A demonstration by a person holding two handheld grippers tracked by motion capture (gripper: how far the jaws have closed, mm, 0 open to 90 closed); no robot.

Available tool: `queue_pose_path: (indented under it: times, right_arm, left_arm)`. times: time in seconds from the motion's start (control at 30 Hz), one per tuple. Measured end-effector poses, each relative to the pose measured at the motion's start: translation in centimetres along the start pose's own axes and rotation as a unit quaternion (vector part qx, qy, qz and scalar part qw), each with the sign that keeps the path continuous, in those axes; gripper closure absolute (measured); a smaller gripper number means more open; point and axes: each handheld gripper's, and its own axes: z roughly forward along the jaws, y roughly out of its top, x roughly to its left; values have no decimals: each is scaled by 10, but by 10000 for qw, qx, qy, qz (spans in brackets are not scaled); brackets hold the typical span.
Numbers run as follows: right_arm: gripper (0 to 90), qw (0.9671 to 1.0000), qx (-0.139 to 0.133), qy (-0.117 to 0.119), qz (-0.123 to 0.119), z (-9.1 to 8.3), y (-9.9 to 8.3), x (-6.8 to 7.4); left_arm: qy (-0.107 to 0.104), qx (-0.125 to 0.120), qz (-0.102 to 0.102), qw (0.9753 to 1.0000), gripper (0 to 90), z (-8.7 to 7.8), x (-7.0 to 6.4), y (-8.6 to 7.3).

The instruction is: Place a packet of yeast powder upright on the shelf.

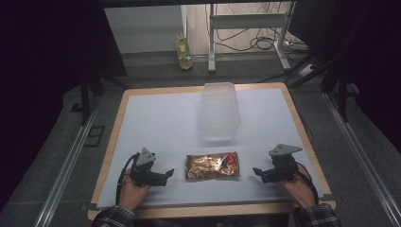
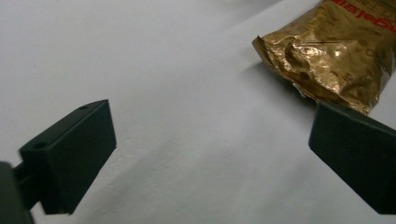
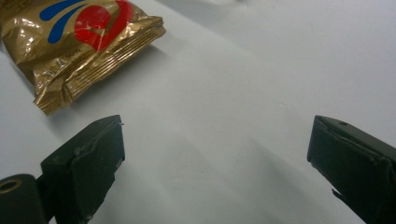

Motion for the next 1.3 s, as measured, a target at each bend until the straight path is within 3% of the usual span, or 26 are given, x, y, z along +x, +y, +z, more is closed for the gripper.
queue_pose_path:
  times: [0.13, 0.2, 0.43, 0.6, 1.0, 1.3]
  right_arm:
    - [36, 10000, -37, 35, 68, 0, 0, -2]
    - [35, 10000, -40, 43, 31, 0, 0, -1]
    - [35, 10000, -5, 51, -15, 0, -1, -1]
    - [35, 9999, 62, 75, -32, 0, -1, -1]
    - [35, 9999, 94, 72, -44, 0, 1, 1]
    - [36, 9999, 12, 112, -4, -1, 3, 4]
  left_arm:
    - [-9, -108, 8, 9999, 0, -1, 0, 1]
    - [-122, -111, -9, 9999, 0, 1, 0, 1]
    - [-226, 37, 109, 9997, 0, 6, -1, 4]
    - [-283, 42, 56, 9996, 6, 6, 0, 5]
    - [-305, 17, 68, 9995, 16, 2, -2, 8]
    - [-289, -110, 165, 9994, 86, -2, -5, 10]
